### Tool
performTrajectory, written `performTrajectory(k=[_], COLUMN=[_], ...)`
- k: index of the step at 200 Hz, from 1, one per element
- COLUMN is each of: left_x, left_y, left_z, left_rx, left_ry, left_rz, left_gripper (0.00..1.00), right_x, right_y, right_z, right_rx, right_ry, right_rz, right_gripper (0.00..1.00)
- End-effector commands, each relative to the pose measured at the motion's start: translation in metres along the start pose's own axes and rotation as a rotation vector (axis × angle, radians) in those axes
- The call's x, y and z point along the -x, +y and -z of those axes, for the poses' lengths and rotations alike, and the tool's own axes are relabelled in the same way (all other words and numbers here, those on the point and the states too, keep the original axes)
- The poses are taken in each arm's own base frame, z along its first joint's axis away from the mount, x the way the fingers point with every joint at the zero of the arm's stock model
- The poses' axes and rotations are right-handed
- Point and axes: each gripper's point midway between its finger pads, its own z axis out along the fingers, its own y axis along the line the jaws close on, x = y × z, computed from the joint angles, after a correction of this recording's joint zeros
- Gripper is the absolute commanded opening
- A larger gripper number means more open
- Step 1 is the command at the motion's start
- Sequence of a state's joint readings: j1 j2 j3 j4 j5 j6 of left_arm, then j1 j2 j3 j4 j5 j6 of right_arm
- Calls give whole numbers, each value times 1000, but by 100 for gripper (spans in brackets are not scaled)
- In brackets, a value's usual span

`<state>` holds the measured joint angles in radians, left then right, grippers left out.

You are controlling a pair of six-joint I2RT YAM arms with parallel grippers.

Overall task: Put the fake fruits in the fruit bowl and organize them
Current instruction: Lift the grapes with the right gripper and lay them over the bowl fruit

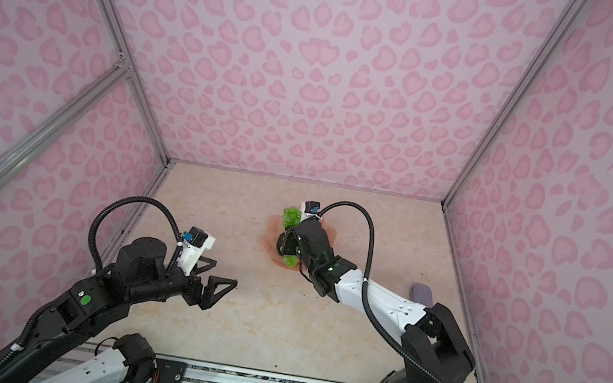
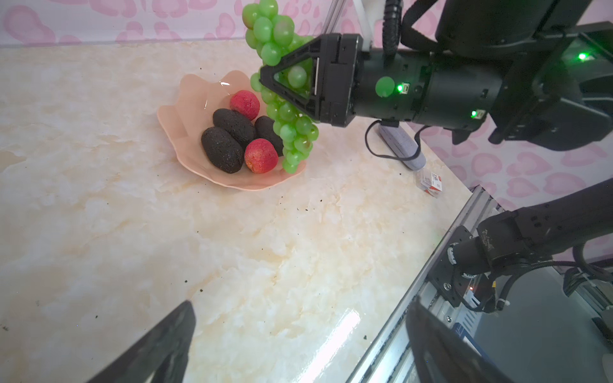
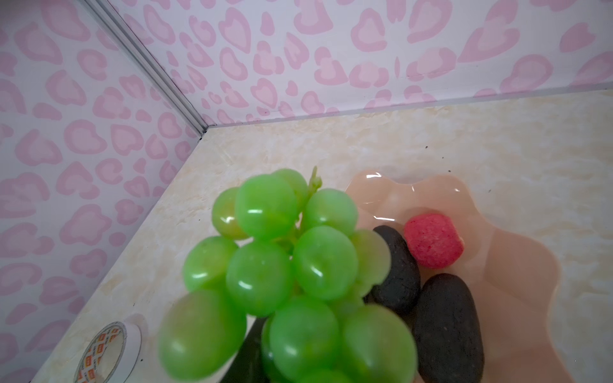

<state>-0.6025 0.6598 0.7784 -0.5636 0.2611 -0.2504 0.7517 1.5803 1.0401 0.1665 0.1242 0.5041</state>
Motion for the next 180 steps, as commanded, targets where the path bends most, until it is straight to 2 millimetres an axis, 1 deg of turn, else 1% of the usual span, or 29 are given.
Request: performTrajectory(k=[1, 29, 46, 69, 82, 102, 110, 121, 129, 159, 169, 180], left_x=[20, 31, 39, 50, 55, 57, 56, 55, 54, 54, 54, 54], left_y=[-3, 0, 6, 15, 19, 26, 27, 30, 31, 37, 39, 40], left_z=[0, -8, -13, -19, -24, -32, -35, -40, -41, -44, -44, -44], left_rx=[-3, 14, 43, 87, 108, 133, 137, 143, 149, 176, 183, 192], left_ry=[-59, -80, -109, -151, -171, -173, -167, -161, -161, -168, -172, -176], left_rz=[-35, -36, -30, -28, -24, -16, -13, -9, -10, -14, -12, -14], left_gripper=[100, 100, 100, 100, 100, 100, 100, 100, 99, 99, 100, 100], right_x=[-3, -19, -28, -37, -41, -49, -51, -49, -46, -25, -16, -9], right_y=[-8, -25, -33, -44, -51, -60, -63, -64, -64, -60, -59, -57], right_z=[-18, -49, -67, -83, -90, -101, -102, -102, -102, -92, -87, -82], right_rx=[5, -7, -1, -13, -29, -37, -38, -30, -27, -11, -7, -2], right_ry=[34, 109, 143, 174, 183, 224, 232, 228, 223, 188, 173, 164], right_rz=[15, 2, -11, -31, -40, -52, -55, -59, -55, -29, -20, -10], right_gripper=[31, 31, 32, 35, 41, 53, 59, 68, 72, 85, 93, 98])
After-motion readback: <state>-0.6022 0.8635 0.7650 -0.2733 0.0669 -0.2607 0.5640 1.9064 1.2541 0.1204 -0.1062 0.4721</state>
